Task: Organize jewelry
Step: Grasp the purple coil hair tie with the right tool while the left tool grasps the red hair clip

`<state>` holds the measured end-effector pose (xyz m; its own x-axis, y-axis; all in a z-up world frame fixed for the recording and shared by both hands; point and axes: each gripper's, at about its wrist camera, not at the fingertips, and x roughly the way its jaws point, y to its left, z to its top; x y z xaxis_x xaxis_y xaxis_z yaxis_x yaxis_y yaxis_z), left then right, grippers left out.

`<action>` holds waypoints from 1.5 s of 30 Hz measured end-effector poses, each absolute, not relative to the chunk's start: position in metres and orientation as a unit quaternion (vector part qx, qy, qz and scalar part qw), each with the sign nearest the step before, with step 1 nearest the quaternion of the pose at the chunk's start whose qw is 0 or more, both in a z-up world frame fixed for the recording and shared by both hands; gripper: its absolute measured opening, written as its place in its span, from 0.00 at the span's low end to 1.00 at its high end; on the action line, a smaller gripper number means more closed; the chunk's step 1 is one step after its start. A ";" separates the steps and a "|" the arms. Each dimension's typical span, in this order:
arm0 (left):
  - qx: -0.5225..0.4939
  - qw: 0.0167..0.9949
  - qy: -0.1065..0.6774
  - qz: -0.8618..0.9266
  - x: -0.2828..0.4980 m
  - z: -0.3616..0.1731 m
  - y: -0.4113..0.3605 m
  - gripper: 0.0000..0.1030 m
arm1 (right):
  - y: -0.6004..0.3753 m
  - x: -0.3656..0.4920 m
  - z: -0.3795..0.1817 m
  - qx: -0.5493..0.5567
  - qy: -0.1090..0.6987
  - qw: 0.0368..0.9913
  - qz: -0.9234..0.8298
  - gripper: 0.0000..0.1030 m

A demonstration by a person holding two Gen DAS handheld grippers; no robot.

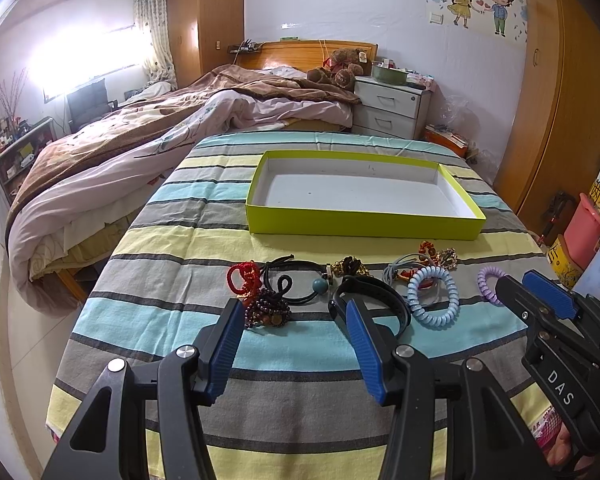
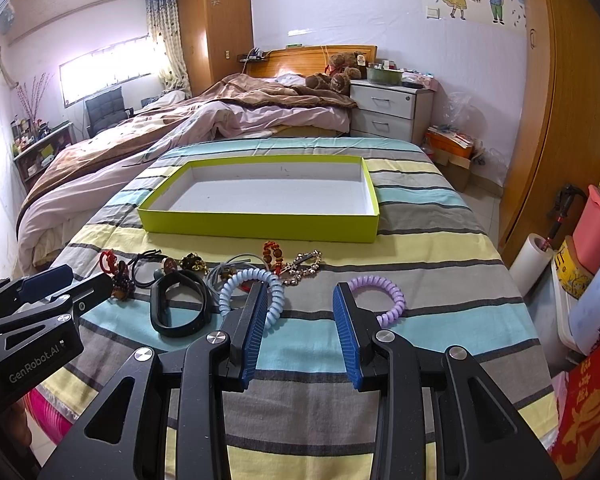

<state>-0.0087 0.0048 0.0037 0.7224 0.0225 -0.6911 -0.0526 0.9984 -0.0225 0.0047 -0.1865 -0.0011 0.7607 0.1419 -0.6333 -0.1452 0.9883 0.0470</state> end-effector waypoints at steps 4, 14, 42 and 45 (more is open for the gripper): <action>-0.021 0.928 0.372 0.020 -0.009 0.004 0.005 0.51 | -0.186 0.004 -0.001 -0.003 0.337 0.938 0.077 0.34; -0.020 0.927 0.373 0.020 -0.009 0.003 0.005 0.51 | -0.186 0.004 -0.001 -0.002 0.337 0.938 0.077 0.34; -0.103 0.902 0.420 -0.009 0.017 -0.016 0.076 0.51 | -0.259 0.060 -0.041 0.016 0.426 0.904 0.042 0.46; -0.101 0.901 0.422 -0.007 0.019 -0.016 0.079 0.51 | -0.258 0.063 -0.045 0.015 0.432 0.900 0.049 0.46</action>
